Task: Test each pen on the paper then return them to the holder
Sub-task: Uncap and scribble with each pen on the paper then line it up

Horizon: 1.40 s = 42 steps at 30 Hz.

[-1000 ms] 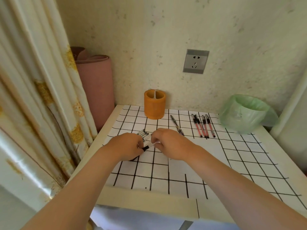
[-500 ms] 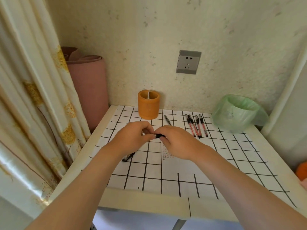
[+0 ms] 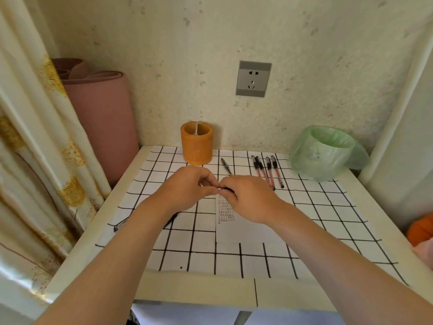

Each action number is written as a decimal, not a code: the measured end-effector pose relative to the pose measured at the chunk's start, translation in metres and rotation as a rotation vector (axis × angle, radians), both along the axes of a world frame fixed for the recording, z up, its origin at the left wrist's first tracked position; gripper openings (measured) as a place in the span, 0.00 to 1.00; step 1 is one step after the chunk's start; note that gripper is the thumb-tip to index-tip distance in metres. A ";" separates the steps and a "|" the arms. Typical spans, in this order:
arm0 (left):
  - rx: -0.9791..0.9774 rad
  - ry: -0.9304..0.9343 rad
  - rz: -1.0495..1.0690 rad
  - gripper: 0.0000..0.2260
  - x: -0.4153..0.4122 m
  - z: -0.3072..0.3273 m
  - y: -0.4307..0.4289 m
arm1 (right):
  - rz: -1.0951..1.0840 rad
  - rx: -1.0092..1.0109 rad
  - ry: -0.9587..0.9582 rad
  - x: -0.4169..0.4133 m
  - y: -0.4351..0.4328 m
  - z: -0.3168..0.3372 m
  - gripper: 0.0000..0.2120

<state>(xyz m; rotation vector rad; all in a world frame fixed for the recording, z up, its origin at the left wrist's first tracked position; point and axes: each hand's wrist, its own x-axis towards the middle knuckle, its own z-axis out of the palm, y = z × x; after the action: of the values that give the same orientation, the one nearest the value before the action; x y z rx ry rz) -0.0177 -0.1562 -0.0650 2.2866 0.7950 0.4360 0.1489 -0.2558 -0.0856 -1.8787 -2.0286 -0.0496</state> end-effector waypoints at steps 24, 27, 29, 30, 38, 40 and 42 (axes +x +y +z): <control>0.182 0.432 -0.108 0.14 0.006 -0.033 0.008 | -0.118 -0.224 1.082 0.014 -0.016 -0.026 0.14; 0.263 0.459 -0.111 0.17 0.008 -0.035 0.010 | -0.129 -0.195 1.146 0.008 -0.019 -0.030 0.11; 0.272 0.458 -0.132 0.19 0.008 -0.036 0.011 | -0.152 -0.203 1.186 0.004 -0.020 -0.034 0.15; 0.264 0.449 -0.142 0.21 0.009 -0.037 0.011 | -0.164 -0.209 1.190 0.002 -0.021 -0.036 0.15; 0.129 0.513 -0.255 0.36 0.013 -0.045 0.008 | -0.124 -0.224 1.028 0.000 -0.018 -0.045 0.09; 0.158 0.505 -0.262 0.39 0.013 -0.047 0.008 | -0.107 -0.204 0.951 0.000 -0.018 -0.049 0.07; 0.173 0.486 -0.262 0.40 0.013 -0.049 0.009 | -0.078 -0.173 0.851 -0.002 -0.017 -0.054 0.07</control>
<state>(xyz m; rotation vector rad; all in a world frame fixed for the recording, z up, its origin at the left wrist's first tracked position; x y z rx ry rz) -0.0046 -0.1473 -0.1138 2.6568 0.6864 -0.1881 0.1470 -0.2729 -0.1395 -1.6492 -1.3910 0.7866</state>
